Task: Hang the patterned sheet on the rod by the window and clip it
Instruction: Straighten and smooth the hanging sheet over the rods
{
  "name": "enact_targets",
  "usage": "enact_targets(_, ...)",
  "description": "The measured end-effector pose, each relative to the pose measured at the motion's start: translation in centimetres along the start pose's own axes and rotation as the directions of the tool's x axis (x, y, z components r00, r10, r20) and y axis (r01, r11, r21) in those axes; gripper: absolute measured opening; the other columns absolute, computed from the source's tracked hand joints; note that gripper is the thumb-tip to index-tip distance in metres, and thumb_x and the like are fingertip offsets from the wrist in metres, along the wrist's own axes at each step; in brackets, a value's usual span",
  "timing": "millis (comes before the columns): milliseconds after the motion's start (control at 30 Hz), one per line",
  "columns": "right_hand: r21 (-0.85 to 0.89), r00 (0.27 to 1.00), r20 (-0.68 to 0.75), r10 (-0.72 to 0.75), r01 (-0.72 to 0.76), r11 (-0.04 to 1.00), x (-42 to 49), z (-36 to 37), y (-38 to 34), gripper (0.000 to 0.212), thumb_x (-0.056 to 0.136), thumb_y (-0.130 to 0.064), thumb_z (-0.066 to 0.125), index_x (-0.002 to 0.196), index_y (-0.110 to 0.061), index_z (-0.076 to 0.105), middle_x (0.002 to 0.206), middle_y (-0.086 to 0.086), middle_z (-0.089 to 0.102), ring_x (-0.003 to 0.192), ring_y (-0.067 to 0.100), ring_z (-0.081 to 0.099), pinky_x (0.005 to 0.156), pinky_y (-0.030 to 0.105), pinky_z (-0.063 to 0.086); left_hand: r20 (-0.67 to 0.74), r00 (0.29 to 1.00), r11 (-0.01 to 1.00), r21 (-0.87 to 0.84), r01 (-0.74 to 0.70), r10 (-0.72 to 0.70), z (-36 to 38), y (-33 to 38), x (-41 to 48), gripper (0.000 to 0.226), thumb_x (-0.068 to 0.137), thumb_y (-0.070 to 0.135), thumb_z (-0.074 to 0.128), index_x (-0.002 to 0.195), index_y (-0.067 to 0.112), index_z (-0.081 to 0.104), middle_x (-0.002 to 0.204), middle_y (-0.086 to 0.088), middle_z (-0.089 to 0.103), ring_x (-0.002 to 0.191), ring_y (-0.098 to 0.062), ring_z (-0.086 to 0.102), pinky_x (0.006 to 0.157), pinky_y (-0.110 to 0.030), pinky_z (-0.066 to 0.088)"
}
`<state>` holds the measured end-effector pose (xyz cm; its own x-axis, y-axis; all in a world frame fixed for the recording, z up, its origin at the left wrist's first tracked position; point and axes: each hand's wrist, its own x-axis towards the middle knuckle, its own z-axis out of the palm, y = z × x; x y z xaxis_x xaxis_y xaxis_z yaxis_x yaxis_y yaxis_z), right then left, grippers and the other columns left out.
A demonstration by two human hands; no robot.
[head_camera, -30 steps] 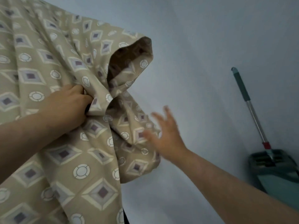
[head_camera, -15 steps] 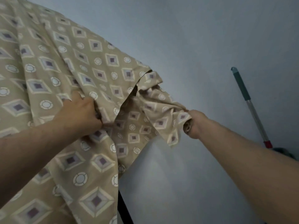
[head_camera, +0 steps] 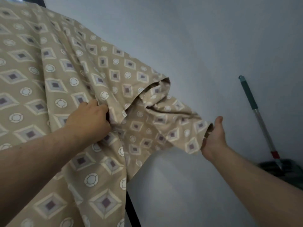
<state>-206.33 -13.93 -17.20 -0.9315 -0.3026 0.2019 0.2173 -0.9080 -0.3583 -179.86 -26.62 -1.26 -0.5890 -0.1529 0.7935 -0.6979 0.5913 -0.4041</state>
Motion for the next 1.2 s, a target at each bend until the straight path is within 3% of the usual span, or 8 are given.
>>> enact_targets(100, -0.56, 0.978, -0.01, -0.21, 0.169, 0.811, -2.3, 0.3, 2.7, 0.075, 0.081, -0.064, 0.06, 0.142, -0.023, 0.041, 0.141, 0.008, 0.05, 0.122, 0.028, 0.055, 0.103, 0.044, 0.045, -0.046, 0.999, 0.997, -0.079, -0.02, 0.017, 0.3, 0.0, -0.7, 0.026, 0.09, 0.026, 0.046, 0.11, 0.015, 0.059, 0.108, -0.011, 0.053, 0.102, -0.034, 0.05, 0.086, -0.042, 0.043)
enact_targets(200, -0.824, 0.923, 0.174, -0.343, 0.327, 0.463, -4.7, 0.9, 4.3, 0.042, 0.088, -0.041, 0.062, 0.125, -0.021, 0.056, 0.136, 0.005, 0.053, 0.122, 0.023, 0.051, 0.098, 0.034, 0.041, -0.065, 0.998, 0.983, -0.183, -0.023, 0.011, 0.3, 0.0, -2.0, 0.024, 0.092, 0.03, 0.046, 0.106, 0.019, 0.062, 0.107, -0.005, 0.053, 0.102, -0.03, 0.051, 0.085, -0.042, 0.046)
enact_targets(333, -0.794, 0.895, 0.392, -0.215, 0.447, 0.412, -7.9, 3.6, 6.0, 0.024, 0.091, -0.034, 0.059, 0.114, -0.027, 0.058, 0.125, -0.006, 0.056, 0.112, 0.01, 0.05, 0.088, 0.027, 0.038, -0.075, 0.995, 0.968, -0.235, -0.088, 0.072, -0.1, -0.6, -4.1, 0.027, 0.093, 0.033, 0.044, 0.107, 0.02, 0.064, 0.111, 0.0, 0.056, 0.107, -0.023, 0.052, 0.091, -0.039, 0.045)
enact_targets(467, -0.628, 0.791, 0.539, -0.29, 0.607, 0.487, -12.5, 7.0, 6.9, 0.011, 0.093, -0.034, 0.057, 0.102, -0.029, 0.061, 0.108, -0.012, 0.062, 0.105, 0.008, 0.057, 0.086, 0.029, 0.047, -0.079, 0.987, 0.925, -0.346, -0.159, 0.14, -1.4, -2.2, -6.4, 0.038, 0.097, 0.038, 0.043, 0.124, 0.02, 0.06, 0.13, 0.004, 0.054, 0.121, -0.018, 0.049, 0.1, -0.031, 0.038)
enact_targets(567, -0.473, 0.578, 0.686, -0.442, 0.816, 0.333, -16.4, 9.6, 7.8, 0.015, 0.086, -0.042, 0.056, 0.1, -0.036, 0.056, 0.104, -0.018, 0.058, 0.101, 0.001, 0.056, 0.086, 0.022, 0.049, -0.12, 0.985, 0.911, -0.379, -0.161, 0.124, -2.3, -4.7, -8.8, 0.06, 0.09, 0.053, 0.031, 0.14, 0.024, 0.047, 0.146, 0.006, 0.044, 0.134, -0.014, 0.038, 0.106, -0.029, 0.031)
enact_targets(667, -0.346, 0.366, 0.791, -0.49, 0.929, 0.134, -19.7, 12.3, 9.4, 0.035, 0.084, -0.041, 0.054, 0.113, -0.021, 0.057, 0.109, -0.011, 0.054, 0.105, 0.008, 0.052, 0.091, 0.024, 0.044, -0.153, 0.988, 0.918, -0.389, -0.082, 0.024, -2.6, -8.7, -11.7, 0.076, 0.083, 0.066, 0.021, 0.148, 0.029, 0.035, 0.157, 0.009, 0.028, 0.143, -0.01, 0.023, 0.112, -0.026, 0.019)
enact_targets(967, -0.236, 0.296, 0.924, -0.244, 0.94, 0.245, -31.5, 19.6, 19.6, 0.043, 0.084, -0.041, 0.048, 0.119, -0.017, 0.057, 0.116, -0.009, 0.055, 0.11, 0.006, 0.049, 0.094, 0.017, 0.037, -0.104, 0.986, 0.933, -0.349, 0.09, -0.134, -3.7, -22.4, -24.0, 0.076, 0.084, 0.067, 0.009, 0.15, 0.034, 0.025, 0.16, 0.013, 0.017, 0.146, -0.004, 0.01, 0.113, -0.02, 0.005)
enact_targets(1200, -0.355, 0.375, 0.926, 0.035, 0.838, 0.415, -37.1, 33.4, 24.0, 0.026, 0.092, -0.035, 0.054, 0.117, -0.036, 0.049, 0.114, -0.035, 0.043, 0.109, -0.003, 0.045, 0.091, 0.025, 0.044, -0.01, 0.964, 0.906, -0.345, 0.246, -0.266, -10.1, -38.0, -25.0, 0.069, 0.089, 0.066, 0.016, 0.148, 0.035, 0.03, 0.157, 0.018, 0.019, 0.138, 0.014, 0.001, 0.111, -0.013, -0.003)
